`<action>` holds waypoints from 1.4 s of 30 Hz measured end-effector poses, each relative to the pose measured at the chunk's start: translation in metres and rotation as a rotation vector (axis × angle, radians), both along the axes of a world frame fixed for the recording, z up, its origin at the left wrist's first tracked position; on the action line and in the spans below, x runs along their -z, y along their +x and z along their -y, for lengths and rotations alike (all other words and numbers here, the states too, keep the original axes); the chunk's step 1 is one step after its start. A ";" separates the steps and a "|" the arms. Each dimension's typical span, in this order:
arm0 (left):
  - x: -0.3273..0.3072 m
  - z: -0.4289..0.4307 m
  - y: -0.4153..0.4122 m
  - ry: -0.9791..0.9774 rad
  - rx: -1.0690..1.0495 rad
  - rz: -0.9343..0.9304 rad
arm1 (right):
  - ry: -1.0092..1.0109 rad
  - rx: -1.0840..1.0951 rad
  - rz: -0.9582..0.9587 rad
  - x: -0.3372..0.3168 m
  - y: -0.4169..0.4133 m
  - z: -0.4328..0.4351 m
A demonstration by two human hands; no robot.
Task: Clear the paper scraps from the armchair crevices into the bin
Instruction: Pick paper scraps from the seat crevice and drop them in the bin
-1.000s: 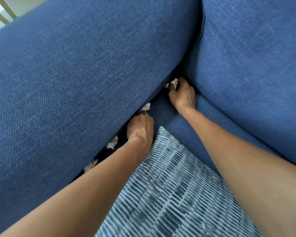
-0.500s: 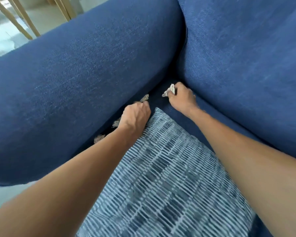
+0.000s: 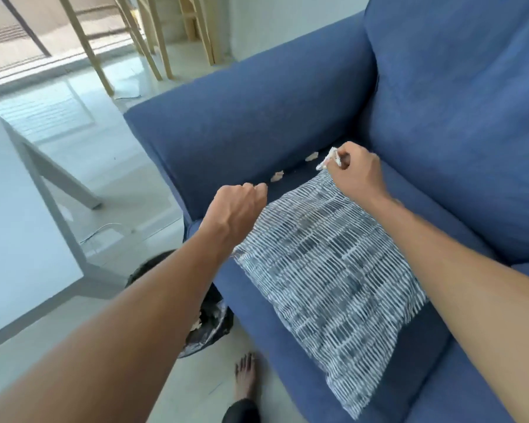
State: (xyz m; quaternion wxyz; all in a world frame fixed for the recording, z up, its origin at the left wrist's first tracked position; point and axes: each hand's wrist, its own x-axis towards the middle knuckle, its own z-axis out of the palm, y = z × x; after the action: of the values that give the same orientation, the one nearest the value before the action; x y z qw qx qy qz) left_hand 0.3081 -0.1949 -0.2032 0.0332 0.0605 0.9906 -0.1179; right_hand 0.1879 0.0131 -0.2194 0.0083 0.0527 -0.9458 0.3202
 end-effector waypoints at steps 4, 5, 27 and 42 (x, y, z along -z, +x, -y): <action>0.005 0.052 0.068 0.041 -0.155 0.065 | 0.008 -0.133 -0.046 -0.013 0.060 0.066; 0.009 0.064 0.088 0.055 -0.200 0.084 | 0.014 -0.174 -0.047 -0.012 0.077 0.083; 0.098 0.214 0.246 0.356 -0.472 0.076 | 0.506 -0.442 0.185 0.115 0.262 0.242; 0.123 0.218 0.234 0.440 -0.516 0.128 | 0.339 -0.379 0.231 0.123 0.250 0.234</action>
State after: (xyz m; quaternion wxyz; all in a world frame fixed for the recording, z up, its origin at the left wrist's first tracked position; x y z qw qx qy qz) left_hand 0.5422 -0.4134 -0.3257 0.1104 -0.1788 0.9709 0.1148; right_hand 0.4379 -0.2210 -0.3423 -0.1687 0.1922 -0.9539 0.1572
